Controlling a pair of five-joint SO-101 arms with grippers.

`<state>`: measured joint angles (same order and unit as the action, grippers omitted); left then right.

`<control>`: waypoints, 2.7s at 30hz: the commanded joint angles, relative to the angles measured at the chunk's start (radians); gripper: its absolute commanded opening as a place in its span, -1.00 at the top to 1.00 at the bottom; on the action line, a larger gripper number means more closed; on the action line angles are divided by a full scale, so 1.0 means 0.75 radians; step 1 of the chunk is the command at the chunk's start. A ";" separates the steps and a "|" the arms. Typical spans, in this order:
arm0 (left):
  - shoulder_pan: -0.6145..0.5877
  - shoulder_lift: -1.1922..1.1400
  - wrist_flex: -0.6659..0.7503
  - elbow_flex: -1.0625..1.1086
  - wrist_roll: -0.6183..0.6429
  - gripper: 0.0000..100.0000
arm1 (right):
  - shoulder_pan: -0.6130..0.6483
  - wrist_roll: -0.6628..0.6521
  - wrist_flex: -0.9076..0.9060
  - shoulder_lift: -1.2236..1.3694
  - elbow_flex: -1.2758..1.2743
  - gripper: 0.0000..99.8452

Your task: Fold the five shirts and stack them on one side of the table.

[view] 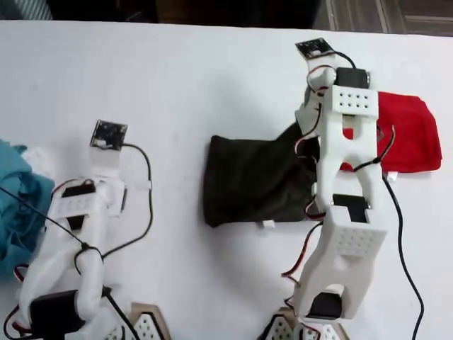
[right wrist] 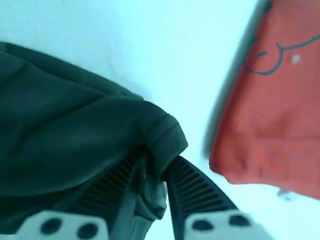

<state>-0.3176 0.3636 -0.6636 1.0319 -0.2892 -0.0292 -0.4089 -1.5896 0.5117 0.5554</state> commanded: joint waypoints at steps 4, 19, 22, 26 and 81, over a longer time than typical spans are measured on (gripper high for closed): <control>0.076 0.023 -0.387 -0.508 -0.006 0.93 | -0.093 -0.035 -0.116 -0.030 0.072 0.56; 0.698 -1.223 -0.982 -2.067 0.456 0.95 | -0.148 0.200 0.427 -0.873 -1.142 0.96; 0.794 -1.416 -1.080 -2.315 0.630 0.95 | -0.091 0.260 0.635 -0.948 -1.334 0.96; 0.882 -1.614 -1.162 -2.603 0.876 0.95 | -0.026 0.278 0.703 -0.893 -1.360 0.96; 0.033 -2.095 -1.498 -3.596 0.755 0.95 | 0.271 0.329 0.265 -0.394 -0.955 0.96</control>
<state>-0.2900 -1.2306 -1.7699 -1.6287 0.2877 0.1642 -0.1649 -1.3502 0.2417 -0.1995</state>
